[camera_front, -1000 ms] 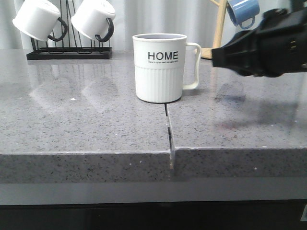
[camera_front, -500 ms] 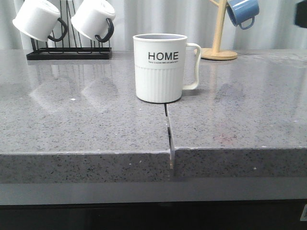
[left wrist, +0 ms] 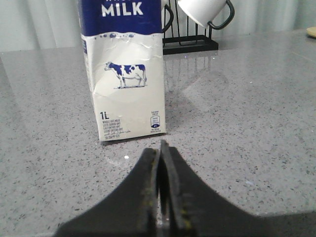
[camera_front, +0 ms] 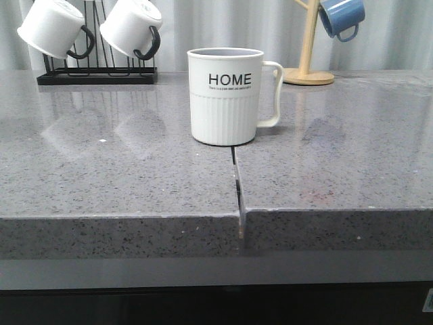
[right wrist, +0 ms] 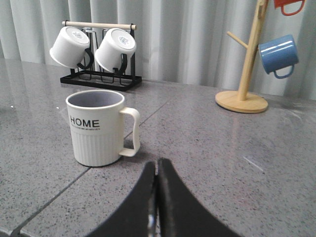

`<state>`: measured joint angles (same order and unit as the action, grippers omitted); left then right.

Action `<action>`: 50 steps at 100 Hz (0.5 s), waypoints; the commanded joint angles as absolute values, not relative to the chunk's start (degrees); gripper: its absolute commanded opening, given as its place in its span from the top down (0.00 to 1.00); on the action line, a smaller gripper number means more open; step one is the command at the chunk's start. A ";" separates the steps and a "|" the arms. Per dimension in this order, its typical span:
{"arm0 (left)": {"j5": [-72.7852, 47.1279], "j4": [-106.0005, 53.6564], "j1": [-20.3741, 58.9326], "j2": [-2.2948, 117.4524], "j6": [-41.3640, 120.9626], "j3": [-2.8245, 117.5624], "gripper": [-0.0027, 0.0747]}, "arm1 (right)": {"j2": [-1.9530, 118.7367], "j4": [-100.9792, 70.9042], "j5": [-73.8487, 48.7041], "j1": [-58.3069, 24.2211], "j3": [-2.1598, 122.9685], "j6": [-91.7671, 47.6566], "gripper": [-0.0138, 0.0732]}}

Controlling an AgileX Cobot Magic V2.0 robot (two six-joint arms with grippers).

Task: Place milk next to cup
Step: 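Grasp the Pascual milk carton with the left gripper and lift it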

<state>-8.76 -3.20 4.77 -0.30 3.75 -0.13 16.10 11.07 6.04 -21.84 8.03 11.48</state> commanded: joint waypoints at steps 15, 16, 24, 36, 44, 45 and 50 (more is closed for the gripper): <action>3.67 -3.33 4.79 -2.09 3.52 -1.09 0.99 | 9.71 10.87 0.98 -21.42 9.48 12.16 0.89; 3.67 -3.33 4.79 -2.09 3.52 -0.95 0.99 | 9.56 10.87 0.81 -21.42 9.48 12.27 0.89; 2.81 -3.58 4.79 -2.09 1.53 0.87 0.99 | 8.26 10.81 -1.02 -21.42 9.48 13.83 0.89; -4.50 -2.76 4.79 -0.69 0.00 5.19 0.99 | 7.64 10.81 -2.04 -21.42 9.48 14.72 0.89; -7.50 -0.49 4.79 1.70 0.00 7.76 0.99 | 7.68 10.81 -2.05 -21.42 9.48 14.72 0.89; -7.65 -0.37 4.79 1.96 0.00 8.18 0.99 | 7.68 10.81 -2.05 -21.42 9.48 14.72 0.89; -7.78 0.00 4.79 4.01 0.00 9.61 0.99 | 7.68 10.87 -2.04 -21.42 9.48 14.67 0.89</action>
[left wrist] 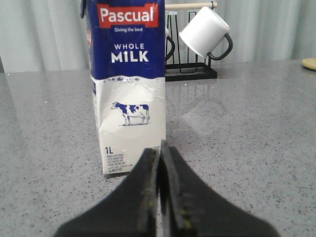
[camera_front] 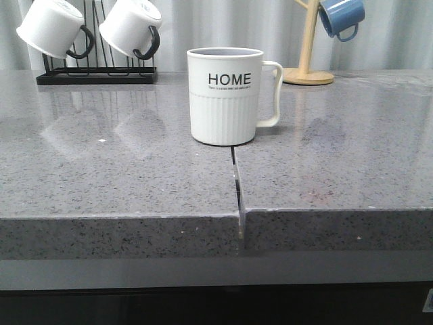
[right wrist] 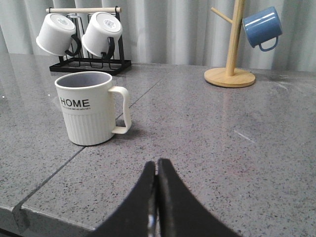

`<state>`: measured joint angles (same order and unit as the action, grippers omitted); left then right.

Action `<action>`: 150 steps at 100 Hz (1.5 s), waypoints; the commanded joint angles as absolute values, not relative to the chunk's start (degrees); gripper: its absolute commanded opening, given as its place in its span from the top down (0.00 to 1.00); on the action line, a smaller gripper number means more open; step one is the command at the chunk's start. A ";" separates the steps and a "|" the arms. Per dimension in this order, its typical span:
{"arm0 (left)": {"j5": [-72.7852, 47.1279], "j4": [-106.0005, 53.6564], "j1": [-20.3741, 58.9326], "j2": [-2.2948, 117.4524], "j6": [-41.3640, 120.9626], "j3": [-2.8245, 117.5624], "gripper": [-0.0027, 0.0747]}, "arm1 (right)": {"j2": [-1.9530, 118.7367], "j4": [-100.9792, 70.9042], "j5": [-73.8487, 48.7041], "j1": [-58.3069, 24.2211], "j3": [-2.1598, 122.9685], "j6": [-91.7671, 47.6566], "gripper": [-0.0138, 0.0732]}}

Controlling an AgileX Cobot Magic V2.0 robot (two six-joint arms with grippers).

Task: Place milk next to cup
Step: 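Grasp the Pascual milk carton with the left gripper and lift it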

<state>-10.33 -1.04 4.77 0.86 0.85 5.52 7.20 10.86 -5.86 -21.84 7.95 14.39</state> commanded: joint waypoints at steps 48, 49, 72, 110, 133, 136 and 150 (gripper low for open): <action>-7.57 2.71 4.68 27.07 0.00 20.07 0.08 | 7.68 10.87 -2.04 -21.42 9.48 14.67 0.89; -7.42 2.71 4.68 27.21 0.00 20.18 0.05 | 7.68 10.87 -2.04 -21.42 9.48 14.67 0.89; -3.77 2.44 1.40 31.02 -0.73 22.48 0.15 | 7.68 10.87 -2.16 -21.42 9.48 14.67 0.89; -1.56 -1.66 0.09 42.40 -0.73 28.37 0.15 | 7.68 10.87 -2.33 -21.42 9.48 14.67 0.89; 2.07 -1.83 0.09 49.89 -0.73 31.67 0.15 | 7.68 10.87 -2.33 -21.42 9.48 14.67 0.89; 2.47 -1.83 0.09 51.09 -0.73 32.15 0.15 | 7.68 10.87 -2.33 -21.42 9.48 14.67 0.89; 6.38 -1.83 0.09 55.85 -0.73 34.27 0.15 | 7.68 10.87 -2.33 -21.42 9.48 14.67 0.89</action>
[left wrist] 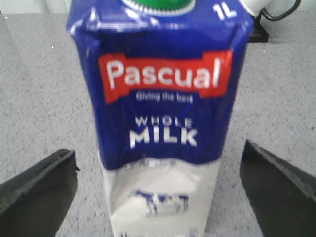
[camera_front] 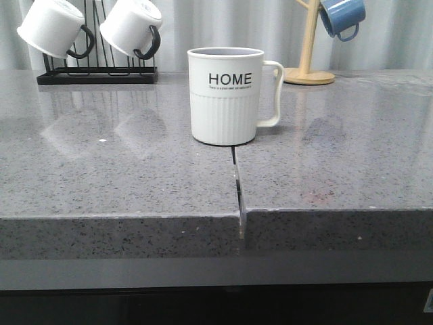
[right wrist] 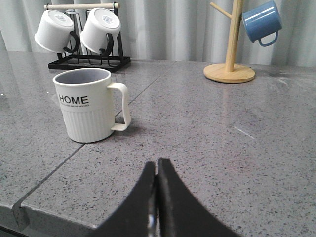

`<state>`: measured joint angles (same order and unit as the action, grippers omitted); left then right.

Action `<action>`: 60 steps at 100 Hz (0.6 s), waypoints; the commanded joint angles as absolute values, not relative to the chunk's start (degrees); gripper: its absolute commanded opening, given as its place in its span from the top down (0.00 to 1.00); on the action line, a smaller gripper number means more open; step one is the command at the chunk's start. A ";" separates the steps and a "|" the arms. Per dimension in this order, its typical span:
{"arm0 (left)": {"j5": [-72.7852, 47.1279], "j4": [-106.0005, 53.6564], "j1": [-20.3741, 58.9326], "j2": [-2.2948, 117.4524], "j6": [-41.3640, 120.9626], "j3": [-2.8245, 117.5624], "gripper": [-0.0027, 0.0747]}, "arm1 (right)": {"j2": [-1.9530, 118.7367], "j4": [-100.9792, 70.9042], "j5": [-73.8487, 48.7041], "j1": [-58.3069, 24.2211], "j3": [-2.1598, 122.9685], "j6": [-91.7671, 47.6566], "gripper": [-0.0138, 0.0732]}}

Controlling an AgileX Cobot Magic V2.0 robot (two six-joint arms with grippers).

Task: Place milk next to cup
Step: 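Grasp the Pascual milk carton with the left gripper and lift it, then carry the milk carton with the left gripper beside the HOME mug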

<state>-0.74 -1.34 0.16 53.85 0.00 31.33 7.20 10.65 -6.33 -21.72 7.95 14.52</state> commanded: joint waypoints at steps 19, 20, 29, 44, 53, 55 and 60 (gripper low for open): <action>17.21 -1.83 0.09 61.64 -0.73 34.74 0.22 | 7.68 10.87 -2.33 -21.42 9.48 14.67 0.89; 17.71 -1.83 0.09 61.80 -0.73 34.87 0.23 | 7.68 10.87 -2.33 -21.42 9.48 14.67 0.89; 18.51 -2.29 0.09 63.69 -0.73 35.52 0.32 | 7.68 10.87 -2.33 -21.42 9.48 14.67 0.89; 18.39 -4.40 0.09 64.62 -0.73 36.56 0.52 | 7.68 10.87 -2.33 -21.42 9.48 14.67 0.89; 18.51 -4.40 0.09 64.49 -0.73 37.14 0.59 | 7.68 10.87 -2.33 -21.42 9.48 14.67 0.89; 18.51 -4.40 0.20 64.49 -0.73 37.28 0.60 | 7.68 10.87 -2.33 -21.42 9.48 14.67 0.89; 18.51 -4.40 0.48 64.10 -0.73 37.59 0.60 | 7.68 10.87 -2.33 -21.42 9.48 14.67 0.89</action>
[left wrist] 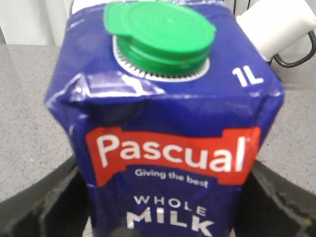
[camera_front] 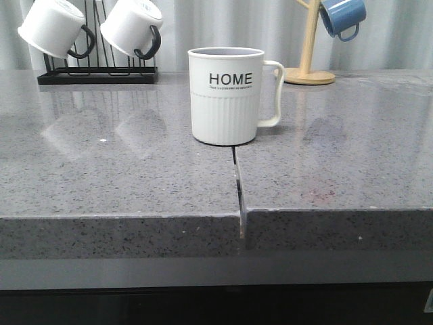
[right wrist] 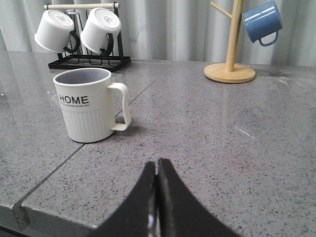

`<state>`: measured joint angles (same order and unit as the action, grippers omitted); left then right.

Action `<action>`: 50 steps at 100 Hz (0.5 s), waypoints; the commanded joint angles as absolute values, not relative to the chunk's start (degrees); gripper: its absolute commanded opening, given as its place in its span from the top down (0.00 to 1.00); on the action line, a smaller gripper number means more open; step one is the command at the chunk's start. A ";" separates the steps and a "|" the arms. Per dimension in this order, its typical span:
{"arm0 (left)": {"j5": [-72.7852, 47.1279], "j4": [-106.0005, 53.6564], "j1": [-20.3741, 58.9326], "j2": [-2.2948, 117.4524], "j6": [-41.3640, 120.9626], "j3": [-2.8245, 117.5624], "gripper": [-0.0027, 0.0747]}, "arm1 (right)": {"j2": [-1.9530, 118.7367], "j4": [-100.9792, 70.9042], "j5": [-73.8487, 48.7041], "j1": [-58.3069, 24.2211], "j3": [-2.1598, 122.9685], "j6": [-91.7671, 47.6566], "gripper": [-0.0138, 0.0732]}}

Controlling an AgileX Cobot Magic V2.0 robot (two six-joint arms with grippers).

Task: Place milk next to cup
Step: 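Carry the milk carton with the left gripper beside the HOME mug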

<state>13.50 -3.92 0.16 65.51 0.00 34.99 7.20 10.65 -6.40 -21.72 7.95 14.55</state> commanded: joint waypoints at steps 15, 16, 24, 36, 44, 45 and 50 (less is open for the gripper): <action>18.63 -4.40 3.74 62.06 -0.73 38.25 0.60 | 7.68 10.87 -2.33 -21.42 9.48 14.67 0.89; 18.63 -4.40 4.24 62.03 -0.73 38.25 0.60 | 7.68 10.87 -2.33 -21.42 9.48 14.67 0.89; 18.75 -4.40 7.36 61.28 -0.73 38.28 0.60 | 7.68 10.87 -2.33 -21.42 9.48 14.67 0.89; 19.30 -5.55 12.87 61.46 -0.73 39.17 0.60 | 7.68 10.87 -2.33 -21.42 9.48 14.67 0.89; 21.65 -5.91 16.49 62.33 -0.73 39.97 0.60 | 7.68 10.87 -2.33 -21.42 9.48 14.67 0.89; 21.65 -5.91 16.77 62.44 -0.73 40.09 0.60 | 7.68 10.87 -2.33 -21.42 9.48 14.67 0.89; 21.28 -6.74 18.43 63.78 -0.60 41.19 0.60 | 7.68 10.87 -2.33 -21.42 9.48 14.67 0.89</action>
<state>15.39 -5.42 15.81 63.17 0.00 37.90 7.20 10.65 -6.40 -21.72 7.95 14.64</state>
